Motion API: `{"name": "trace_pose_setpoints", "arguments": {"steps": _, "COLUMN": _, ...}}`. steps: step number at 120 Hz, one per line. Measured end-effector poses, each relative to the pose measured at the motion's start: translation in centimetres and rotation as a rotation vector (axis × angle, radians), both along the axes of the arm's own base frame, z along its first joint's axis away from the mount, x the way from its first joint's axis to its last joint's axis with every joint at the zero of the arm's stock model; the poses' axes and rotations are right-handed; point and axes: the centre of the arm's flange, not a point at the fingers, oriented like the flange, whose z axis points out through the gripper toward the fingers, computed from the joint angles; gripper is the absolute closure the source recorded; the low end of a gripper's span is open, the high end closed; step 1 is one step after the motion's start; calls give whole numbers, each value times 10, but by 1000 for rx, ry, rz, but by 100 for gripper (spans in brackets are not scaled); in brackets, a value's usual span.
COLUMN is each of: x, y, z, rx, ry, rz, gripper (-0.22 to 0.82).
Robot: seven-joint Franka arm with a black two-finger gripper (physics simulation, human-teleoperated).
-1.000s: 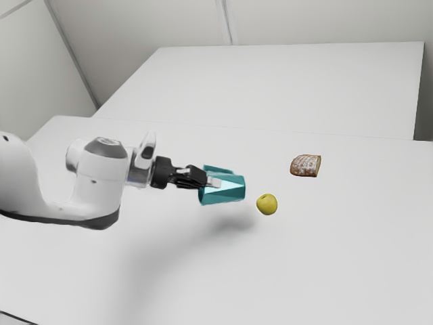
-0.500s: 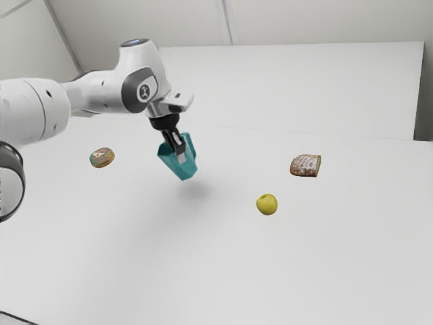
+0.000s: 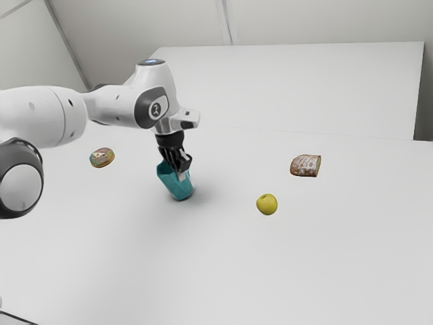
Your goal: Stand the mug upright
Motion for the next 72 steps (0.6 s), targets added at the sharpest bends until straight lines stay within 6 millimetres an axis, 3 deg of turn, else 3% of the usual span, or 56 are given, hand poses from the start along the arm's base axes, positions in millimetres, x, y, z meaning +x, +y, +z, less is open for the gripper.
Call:
{"name": "trace_pose_setpoints", "arguments": {"steps": 21, "x": -1, "y": -9, "z": 0, "rx": 5, "ry": 2, "rz": 46, "gripper": 34}}
{"name": "trace_pose_setpoints", "arguments": {"steps": 36, "x": -1, "y": -13, "z": 3, "rx": 9, "ry": -2, "rz": 74, "gripper": 19}}
{"name": "trace_pose_setpoints", "arguments": {"steps": 42, "x": -1, "y": -15, "z": 15, "rx": 11, "ry": -18, "rz": 82, "gripper": 15}}
{"name": "trace_pose_setpoints", "arguments": {"steps": 47, "x": 1, "y": -17, "z": 41, "rx": 11, "ry": -52, "rz": 88, "gripper": 12}}
{"name": "trace_pose_setpoints", "arguments": {"steps": 52, "x": 0, "y": -19, "z": 82, "rx": 9, "ry": -98, "rz": 96, "gripper": 10}}
{"name": "trace_pose_setpoints", "arguments": {"steps": 58, "x": -13, "y": -27, "z": 137, "rx": 3, "ry": -154, "rz": 101, "gripper": 8}}
{"name": "trace_pose_setpoints", "arguments": {"steps": 72, "x": -37, "y": -48, "z": 244, "rx": -8, "ry": -240, "rz": 110, "gripper": 5}}
